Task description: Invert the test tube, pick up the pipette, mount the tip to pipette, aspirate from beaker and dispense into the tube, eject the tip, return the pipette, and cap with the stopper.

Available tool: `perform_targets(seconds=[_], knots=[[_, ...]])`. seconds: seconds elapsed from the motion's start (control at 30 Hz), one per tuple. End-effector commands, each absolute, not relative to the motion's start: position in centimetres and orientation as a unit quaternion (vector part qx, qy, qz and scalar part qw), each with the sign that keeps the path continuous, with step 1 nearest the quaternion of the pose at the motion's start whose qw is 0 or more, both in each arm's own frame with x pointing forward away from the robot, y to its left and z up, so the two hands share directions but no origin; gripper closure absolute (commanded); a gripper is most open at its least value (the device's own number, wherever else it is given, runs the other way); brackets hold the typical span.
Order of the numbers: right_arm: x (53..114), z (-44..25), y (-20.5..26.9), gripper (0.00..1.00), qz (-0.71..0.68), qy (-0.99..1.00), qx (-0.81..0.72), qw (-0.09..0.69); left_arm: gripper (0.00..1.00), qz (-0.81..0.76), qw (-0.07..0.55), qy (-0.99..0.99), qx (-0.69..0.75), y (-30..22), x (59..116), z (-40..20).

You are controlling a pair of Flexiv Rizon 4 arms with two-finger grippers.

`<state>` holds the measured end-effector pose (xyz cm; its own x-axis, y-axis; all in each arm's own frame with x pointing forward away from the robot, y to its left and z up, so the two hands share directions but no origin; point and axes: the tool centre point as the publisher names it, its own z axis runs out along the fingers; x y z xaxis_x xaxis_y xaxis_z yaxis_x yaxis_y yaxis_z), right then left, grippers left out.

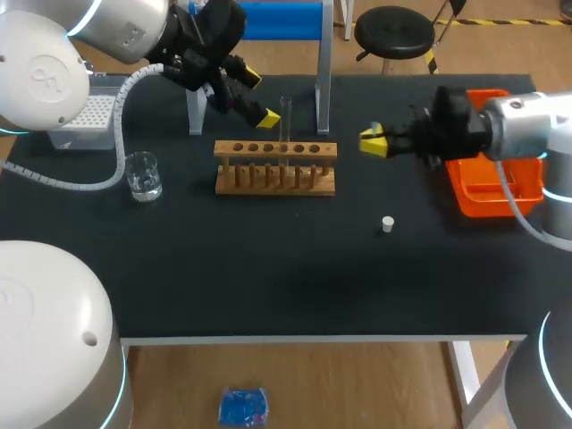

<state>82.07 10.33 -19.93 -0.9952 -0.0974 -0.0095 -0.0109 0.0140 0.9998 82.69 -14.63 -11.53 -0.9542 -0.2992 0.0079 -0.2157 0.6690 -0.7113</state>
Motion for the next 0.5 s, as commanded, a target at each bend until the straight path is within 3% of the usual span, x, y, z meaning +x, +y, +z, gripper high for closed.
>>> perform_targets(seconds=[0.03,0.5], knots=[[81.1,-20.0,6.7,1.0,-0.7,-0.713,0.032,0.022,0.0,-0.38,0.054,0.912,-0.141,-14.6,82.7,-11.5],[80.5,-21.5,1.6,1.0,-0.706,-0.706,0.001,0.053,0.0,-0.38,0.054,0.912,-0.141,-14.6,82.7,-11.5]])
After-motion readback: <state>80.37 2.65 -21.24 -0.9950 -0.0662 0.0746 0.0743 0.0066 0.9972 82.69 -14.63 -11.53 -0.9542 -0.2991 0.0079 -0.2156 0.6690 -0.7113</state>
